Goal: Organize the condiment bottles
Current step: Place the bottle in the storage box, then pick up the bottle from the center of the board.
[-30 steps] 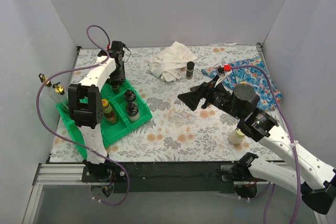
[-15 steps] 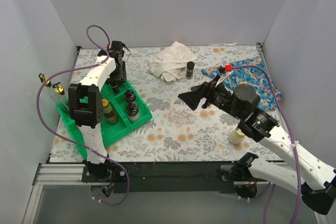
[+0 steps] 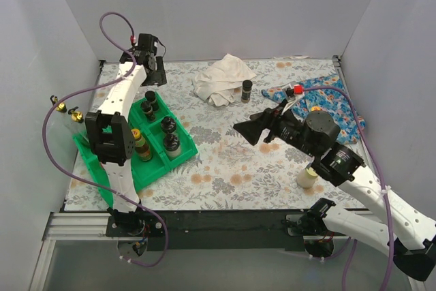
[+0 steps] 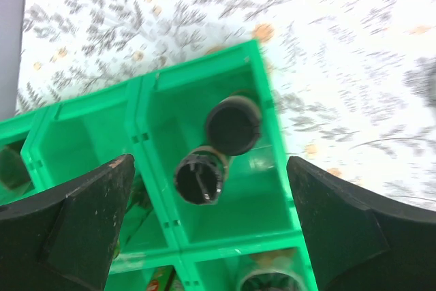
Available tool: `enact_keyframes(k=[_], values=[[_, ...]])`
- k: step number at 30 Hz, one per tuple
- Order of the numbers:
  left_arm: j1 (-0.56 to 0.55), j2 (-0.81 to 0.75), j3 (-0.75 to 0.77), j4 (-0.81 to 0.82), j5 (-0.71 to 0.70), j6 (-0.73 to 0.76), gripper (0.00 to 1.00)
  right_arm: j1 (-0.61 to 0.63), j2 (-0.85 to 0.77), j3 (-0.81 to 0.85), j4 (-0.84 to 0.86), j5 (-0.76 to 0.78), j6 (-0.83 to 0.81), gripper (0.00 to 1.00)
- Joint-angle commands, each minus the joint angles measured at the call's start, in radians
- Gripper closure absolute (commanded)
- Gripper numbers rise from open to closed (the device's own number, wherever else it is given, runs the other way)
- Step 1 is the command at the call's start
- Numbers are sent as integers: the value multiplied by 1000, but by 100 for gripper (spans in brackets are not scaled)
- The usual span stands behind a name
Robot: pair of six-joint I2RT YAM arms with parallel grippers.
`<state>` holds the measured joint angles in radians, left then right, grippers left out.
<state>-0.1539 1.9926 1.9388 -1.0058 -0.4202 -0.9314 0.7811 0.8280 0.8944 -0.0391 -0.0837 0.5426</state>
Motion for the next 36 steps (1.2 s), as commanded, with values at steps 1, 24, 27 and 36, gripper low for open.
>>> enact_keyframes(k=[1, 24, 27, 36], values=[[-47, -61, 127, 39, 147, -17, 5, -2, -44, 57, -30, 41, -30, 2], [-509, 265, 248, 584, 350, 98, 23, 0, -254, 147, -209, 225, -184, 3], [-513, 304, 262, 601, 365, 111, 25, -2, -259, 150, -208, 231, -194, 3], [-518, 365, 275, 654, 325, 147, 33, 0, -256, 170, -208, 193, -184, 3]])
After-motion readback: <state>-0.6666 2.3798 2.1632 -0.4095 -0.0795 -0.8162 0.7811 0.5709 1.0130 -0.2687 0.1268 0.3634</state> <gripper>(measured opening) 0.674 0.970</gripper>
